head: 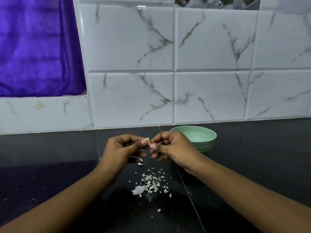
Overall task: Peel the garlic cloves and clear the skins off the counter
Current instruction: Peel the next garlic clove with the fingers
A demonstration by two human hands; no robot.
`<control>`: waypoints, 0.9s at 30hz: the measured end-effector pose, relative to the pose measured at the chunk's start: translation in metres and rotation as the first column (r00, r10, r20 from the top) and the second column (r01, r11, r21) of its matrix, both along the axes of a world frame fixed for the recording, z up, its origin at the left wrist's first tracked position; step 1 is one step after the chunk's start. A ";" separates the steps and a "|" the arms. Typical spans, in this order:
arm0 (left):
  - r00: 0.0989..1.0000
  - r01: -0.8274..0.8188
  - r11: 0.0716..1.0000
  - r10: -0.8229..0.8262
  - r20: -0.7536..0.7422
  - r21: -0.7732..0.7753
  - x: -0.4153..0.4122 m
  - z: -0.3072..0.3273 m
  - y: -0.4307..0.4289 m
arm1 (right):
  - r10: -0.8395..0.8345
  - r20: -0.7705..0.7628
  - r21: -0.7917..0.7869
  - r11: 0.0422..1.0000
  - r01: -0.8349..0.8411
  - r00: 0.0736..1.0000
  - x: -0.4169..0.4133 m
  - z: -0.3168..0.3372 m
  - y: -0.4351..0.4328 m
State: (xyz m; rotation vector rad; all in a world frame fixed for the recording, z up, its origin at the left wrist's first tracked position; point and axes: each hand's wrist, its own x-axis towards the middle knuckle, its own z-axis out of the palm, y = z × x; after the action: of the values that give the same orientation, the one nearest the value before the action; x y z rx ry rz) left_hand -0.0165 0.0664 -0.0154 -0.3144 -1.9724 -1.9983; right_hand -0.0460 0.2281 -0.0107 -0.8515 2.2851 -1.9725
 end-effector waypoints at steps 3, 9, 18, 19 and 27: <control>0.999 0.034 0.999 -0.034 0.018 0.002 0.000 0.000 0.000 | -0.089 -0.108 0.091 0.991 0.099 0.990 -0.001 0.002 0.001; 0.998 0.052 0.999 -0.052 0.028 -0.007 -0.002 0.000 -0.002 | -0.147 -0.333 0.246 0.940 0.236 0.931 0.004 0.004 0.001; 0.992 0.122 0.992 -0.123 0.038 0.029 -0.003 0.000 0.000 | -0.054 -0.028 0.123 0.991 0.057 0.998 0.007 0.006 0.003; 0.990 0.135 0.990 -0.136 0.044 0.040 -0.003 0.000 0.000 | -0.039 -0.003 0.109 0.993 0.039 0.999 0.008 0.007 0.003; 0.980 0.168 0.981 -0.177 0.096 0.093 -0.003 -0.002 -0.001 | -0.086 -0.060 0.152 0.984 0.094 0.995 0.006 0.007 0.004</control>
State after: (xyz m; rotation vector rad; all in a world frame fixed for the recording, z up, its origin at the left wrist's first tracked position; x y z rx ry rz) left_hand -0.0196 0.0657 -0.0170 -0.3808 -1.9754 -2.2412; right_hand -0.0396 0.2317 -0.0037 -0.8103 2.5096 -1.7944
